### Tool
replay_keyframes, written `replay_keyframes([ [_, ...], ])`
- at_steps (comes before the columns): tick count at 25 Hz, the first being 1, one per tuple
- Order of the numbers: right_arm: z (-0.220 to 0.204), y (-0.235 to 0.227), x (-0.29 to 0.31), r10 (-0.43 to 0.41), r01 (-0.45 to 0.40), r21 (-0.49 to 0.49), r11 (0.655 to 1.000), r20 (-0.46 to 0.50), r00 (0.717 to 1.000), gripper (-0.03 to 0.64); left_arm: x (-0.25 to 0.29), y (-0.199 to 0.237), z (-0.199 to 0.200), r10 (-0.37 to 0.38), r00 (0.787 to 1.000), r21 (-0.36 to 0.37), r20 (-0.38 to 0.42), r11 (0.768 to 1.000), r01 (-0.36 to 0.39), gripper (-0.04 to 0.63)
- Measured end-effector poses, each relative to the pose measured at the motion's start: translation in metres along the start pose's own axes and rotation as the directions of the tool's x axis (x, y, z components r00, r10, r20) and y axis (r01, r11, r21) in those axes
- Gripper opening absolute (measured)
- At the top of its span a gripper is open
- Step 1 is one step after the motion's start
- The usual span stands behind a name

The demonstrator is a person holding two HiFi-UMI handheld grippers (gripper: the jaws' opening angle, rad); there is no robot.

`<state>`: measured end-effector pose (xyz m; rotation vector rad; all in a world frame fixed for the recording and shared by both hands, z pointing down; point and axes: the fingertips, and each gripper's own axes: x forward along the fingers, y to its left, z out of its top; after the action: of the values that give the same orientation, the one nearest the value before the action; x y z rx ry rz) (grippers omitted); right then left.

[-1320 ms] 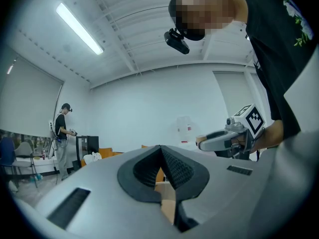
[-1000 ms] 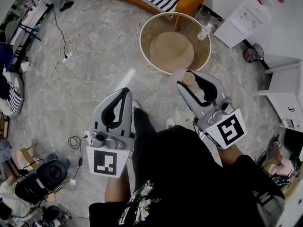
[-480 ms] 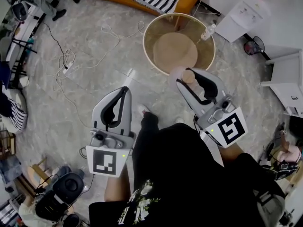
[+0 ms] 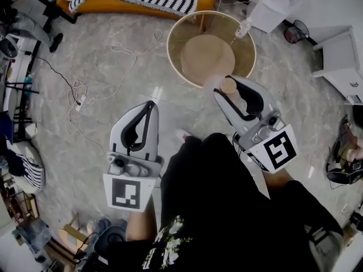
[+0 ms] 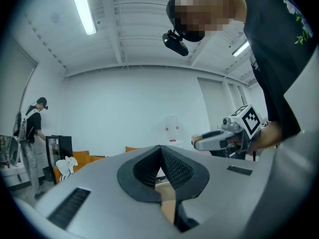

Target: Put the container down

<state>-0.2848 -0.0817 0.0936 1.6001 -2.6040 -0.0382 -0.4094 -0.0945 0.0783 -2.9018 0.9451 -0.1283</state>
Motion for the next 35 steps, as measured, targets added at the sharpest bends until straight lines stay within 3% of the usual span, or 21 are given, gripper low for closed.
replay_keyframes([
  [11, -0.012, -0.030, -0.006, -0.141, 0.140, -0.020, 0.990, -0.074, 0.987, 0.127, 0.041, 0.006, -0.013, -0.130, 0.991, -0.043, 0.027, 0.990, 0.131, 0.006],
  [20, -0.013, -0.082, 0.000, -0.203, 0.203, -0.008, 0.979, -0.070, 0.977, 0.127, 0.096, 0.008, -0.009, -0.182, 0.983, -0.028, 0.019, 0.983, 0.182, 0.006],
  [35, -0.032, -0.216, 0.015, -0.248, 0.248, -0.002, 0.969, -0.084, 0.965, 0.127, 0.244, 0.002, 0.000, -0.258, 0.966, 0.006, -0.009, 0.966, 0.259, 0.006],
])
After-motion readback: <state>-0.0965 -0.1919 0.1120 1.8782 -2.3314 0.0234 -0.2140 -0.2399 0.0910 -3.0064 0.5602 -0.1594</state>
